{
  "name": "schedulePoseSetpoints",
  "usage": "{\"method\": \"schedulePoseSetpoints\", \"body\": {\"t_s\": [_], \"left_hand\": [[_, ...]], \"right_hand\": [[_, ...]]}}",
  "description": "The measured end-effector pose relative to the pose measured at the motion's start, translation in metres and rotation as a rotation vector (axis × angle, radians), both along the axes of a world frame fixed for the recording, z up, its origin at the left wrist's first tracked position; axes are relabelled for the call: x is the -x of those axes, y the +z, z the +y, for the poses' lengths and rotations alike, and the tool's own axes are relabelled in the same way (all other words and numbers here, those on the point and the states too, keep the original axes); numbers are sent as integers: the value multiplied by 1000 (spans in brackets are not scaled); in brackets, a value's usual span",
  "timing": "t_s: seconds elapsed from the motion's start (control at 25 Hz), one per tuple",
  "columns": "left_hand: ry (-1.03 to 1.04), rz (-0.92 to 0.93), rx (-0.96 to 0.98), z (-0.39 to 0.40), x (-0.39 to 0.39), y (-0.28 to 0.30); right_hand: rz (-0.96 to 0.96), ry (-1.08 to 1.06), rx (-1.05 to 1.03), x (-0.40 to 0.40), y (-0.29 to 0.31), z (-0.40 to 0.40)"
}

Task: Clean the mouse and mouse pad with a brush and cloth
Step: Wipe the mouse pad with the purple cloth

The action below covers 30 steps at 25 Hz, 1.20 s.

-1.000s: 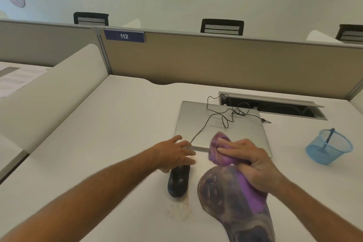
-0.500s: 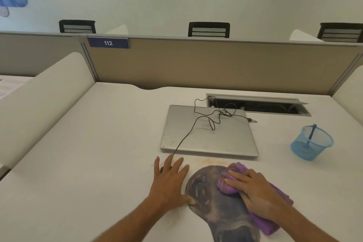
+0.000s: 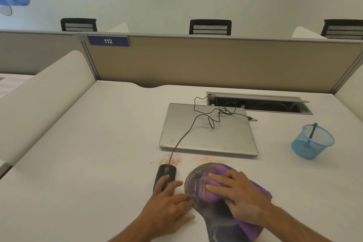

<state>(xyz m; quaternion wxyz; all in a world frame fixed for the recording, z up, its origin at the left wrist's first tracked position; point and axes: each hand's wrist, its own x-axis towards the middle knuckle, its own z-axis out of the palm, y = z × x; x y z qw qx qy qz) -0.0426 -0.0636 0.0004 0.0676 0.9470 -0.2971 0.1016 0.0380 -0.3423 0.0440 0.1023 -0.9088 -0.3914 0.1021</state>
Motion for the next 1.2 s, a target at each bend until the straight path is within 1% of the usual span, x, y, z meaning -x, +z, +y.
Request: {"method": "schedulePoseSetpoints", "body": {"t_s": [0.08,0.16,0.2,0.24,0.28,0.4,0.44,0.48,0.52,0.56,0.6,0.64,0.68,0.76,0.8,0.84,0.88,0.92,0.96,1.0,1.04,1.12,1.16,1.2], "left_hand": [[2,21,-29,1,7,-4],[20,36,-49,0,13,-5],[31,34,-55,0,16,-5],[43,45,-65,0,18,-5],[54,58,-77,0,20,-5],[105,90,-85,-3,24,-3],[122,110,-89,-4,25,-2],[136,126,-93,-5,26,-2],[145,129,-89,-6,27,-4],[151,132,-86,-6,28,-5],[154,135,-89,-6,28,-5],[157,140,-99,-5,27,-5],[162,135,-103,-5,26,-5],[177,130,-111,-5,26,-4],[183,128,-108,-5,27,-3],[185,119,-97,-6,28,-4],[184,108,-81,-7,29,-5],[181,97,-61,-7,30,-6],[177,89,-46,-7,31,-6],[173,84,-40,-7,32,-6],[172,82,-42,-7,32,-6],[182,86,-62,-6,31,-6],[189,84,-69,-6,31,-6],[193,82,-72,-6,32,-7]], "right_hand": [[-44,140,45,4,-6,10],[-35,250,107,6,-13,15],[-24,273,136,5,-16,15],[-17,242,150,2,-18,13],[-19,159,146,-4,-17,9],[-55,-163,114,-19,-11,0],[-84,-161,70,-15,-11,2],[-118,-87,23,-9,-14,6],[-113,32,-3,0,-16,11],[-105,162,26,9,-17,16],[-47,220,72,12,-21,17],[-40,196,96,7,-20,18],[-61,115,75,-4,-20,18],[-51,-128,79,-21,-16,20],[-60,-182,95,-23,-12,23],[-84,-155,48,-19,-13,27],[-117,-67,22,-14,-17,31],[-118,70,6,-4,-20,34],[-101,192,56,4,-23,35],[-59,219,85,4,-26,33],[-79,153,91,-3,-24,32],[-65,-127,78,-25,-19,31],[-88,-231,76,-35,-16,31],[-90,-262,91,-38,-9,32]]}}
